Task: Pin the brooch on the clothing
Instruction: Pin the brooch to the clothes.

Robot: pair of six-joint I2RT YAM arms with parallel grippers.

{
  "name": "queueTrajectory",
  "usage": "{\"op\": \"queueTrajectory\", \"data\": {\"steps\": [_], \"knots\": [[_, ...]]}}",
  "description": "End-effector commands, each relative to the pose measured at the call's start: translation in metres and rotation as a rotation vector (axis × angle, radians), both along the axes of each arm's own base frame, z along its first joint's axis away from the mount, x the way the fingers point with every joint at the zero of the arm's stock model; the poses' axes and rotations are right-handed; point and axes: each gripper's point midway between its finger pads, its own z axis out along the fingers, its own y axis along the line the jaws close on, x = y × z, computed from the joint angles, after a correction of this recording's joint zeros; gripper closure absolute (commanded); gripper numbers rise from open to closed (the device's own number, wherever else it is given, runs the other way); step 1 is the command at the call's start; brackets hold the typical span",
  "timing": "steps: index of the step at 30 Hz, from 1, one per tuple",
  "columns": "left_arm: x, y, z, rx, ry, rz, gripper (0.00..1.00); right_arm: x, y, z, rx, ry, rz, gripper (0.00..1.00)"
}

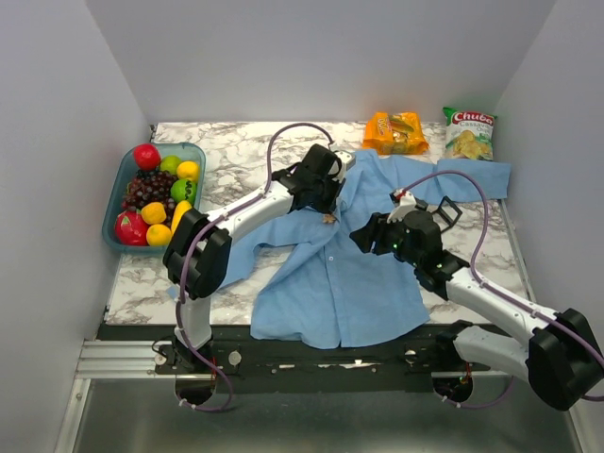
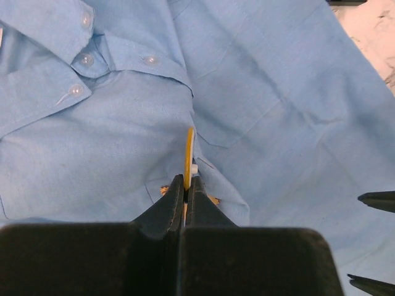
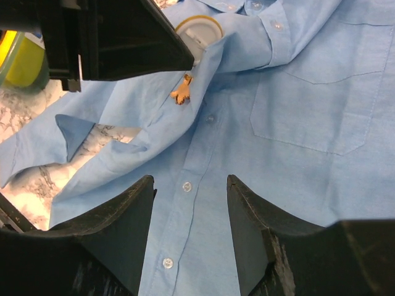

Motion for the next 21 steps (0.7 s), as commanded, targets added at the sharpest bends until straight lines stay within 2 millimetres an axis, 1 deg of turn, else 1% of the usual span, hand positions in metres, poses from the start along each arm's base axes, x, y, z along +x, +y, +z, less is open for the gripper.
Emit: {"op": "queueTrajectory", "data": {"steps": [1, 3, 6, 9, 10, 12, 13, 14, 15, 16, 17, 19, 21], "knots": [[-0.002, -0.012, 0.033, -0.101, -0.049, -0.065, 1.0, 0.005, 0.002, 0.007, 0.019, -0.021, -0.003, 0.41], [-0.004, -0.01, 0.033, -0.105, -0.043, -0.068, 1.0, 0.006, 0.001, 0.007, 0.017, -0.02, -0.009, 0.41], [-0.012, -0.009, 0.035, -0.122, -0.029, -0.104, 1.0, 0.006, 0.004, 0.006, 0.015, -0.024, 0.004, 0.4], [-0.024, -0.002, 0.026, -0.133, 0.014, -0.165, 1.0, 0.014, 0.004, 0.006, 0.015, -0.038, 0.01, 0.38], [-0.028, 0.003, 0.02, -0.132, 0.036, -0.175, 1.0, 0.019, 0.007, 0.002, 0.018, -0.039, 0.027, 0.38], [-0.038, 0.003, 0.018, -0.171, 0.077, -0.23, 1.0, 0.021, 0.01, 0.002, 0.037, -0.047, 0.091, 0.38], [-0.045, 0.005, 0.012, -0.179, 0.102, -0.25, 1.0, 0.024, 0.014, 0.0, 0.037, -0.053, 0.115, 0.38], [-0.051, 0.004, 0.015, -0.221, 0.116, -0.302, 1.0, 0.024, 0.021, 0.005, 0.036, -0.07, 0.17, 0.38], [-0.056, 0.003, 0.015, -0.237, 0.122, -0.327, 1.0, 0.024, 0.024, 0.004, 0.033, -0.072, 0.197, 0.38], [-0.063, 0.005, 0.012, -0.251, 0.136, -0.353, 1.0, 0.025, 0.029, 0.007, 0.036, -0.083, 0.226, 0.39], [-0.066, 0.005, 0.012, -0.262, 0.135, -0.377, 1.0, 0.024, 0.033, 0.002, 0.028, -0.079, 0.267, 0.39], [-0.074, 0.009, 0.006, -0.277, 0.164, -0.413, 1.0, 0.024, 0.036, -0.001, 0.024, -0.077, 0.287, 0.4], [-0.078, 0.015, 0.002, -0.294, 0.18, -0.453, 1.0, 0.023, 0.035, -0.008, 0.01, -0.071, 0.303, 0.4]]}}
